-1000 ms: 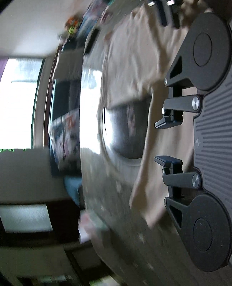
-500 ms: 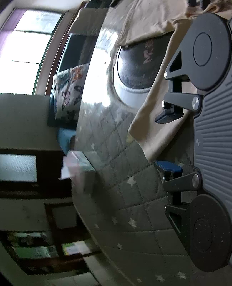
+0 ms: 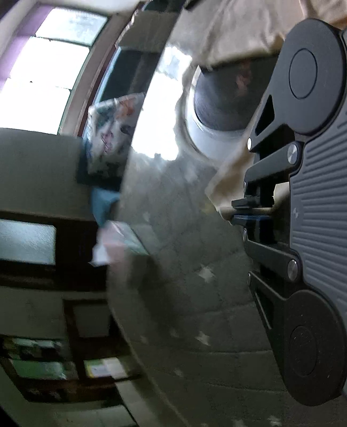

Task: Fold clothes

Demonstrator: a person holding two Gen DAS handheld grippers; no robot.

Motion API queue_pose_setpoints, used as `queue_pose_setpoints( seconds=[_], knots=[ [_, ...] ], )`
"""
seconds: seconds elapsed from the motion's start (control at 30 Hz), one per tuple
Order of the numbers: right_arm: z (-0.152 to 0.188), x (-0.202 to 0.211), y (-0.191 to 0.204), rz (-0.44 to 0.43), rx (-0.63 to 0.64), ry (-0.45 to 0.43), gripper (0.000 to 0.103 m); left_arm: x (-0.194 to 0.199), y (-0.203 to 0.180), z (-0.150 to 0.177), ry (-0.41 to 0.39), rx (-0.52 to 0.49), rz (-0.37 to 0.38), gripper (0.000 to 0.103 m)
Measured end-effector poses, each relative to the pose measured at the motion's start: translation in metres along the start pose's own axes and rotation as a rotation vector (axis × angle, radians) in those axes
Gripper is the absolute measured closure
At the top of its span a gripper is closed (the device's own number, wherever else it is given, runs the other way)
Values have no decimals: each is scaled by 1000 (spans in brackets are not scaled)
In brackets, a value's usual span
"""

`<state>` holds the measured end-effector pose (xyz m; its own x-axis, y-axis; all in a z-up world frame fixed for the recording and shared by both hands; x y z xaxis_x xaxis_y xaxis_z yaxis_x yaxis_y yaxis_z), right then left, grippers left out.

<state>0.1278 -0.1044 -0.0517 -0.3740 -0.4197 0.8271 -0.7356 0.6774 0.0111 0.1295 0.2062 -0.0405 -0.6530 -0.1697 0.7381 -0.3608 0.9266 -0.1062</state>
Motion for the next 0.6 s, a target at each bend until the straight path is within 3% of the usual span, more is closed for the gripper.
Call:
queue_pose_setpoints(
  seconds=[0.17, 0.33, 0.6],
  knots=[
    [26, 18, -31, 50, -88, -6, 76, 52, -66, -15, -89, -114, 134, 98],
    [57, 33, -66, 95, -199, -16, 76, 100, -159, -12, -149, -278, 296, 98],
    [96, 58, -108, 135, -324, -54, 76, 137, -292, 42, -126, -517, 514, 98]
  ],
)
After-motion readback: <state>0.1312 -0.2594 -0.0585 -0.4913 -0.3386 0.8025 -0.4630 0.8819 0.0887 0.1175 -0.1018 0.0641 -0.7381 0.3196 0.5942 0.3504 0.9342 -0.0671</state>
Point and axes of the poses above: each gripper's, at about its wrist camera, not at the fingertips, and x roughly against the way its jaws point, y to its left, z to its underside, the point moved 10 cm from there along -x, roughly the way its jaws point, and after that the axes turned 12 degrees about y, right-handed, at the moved point
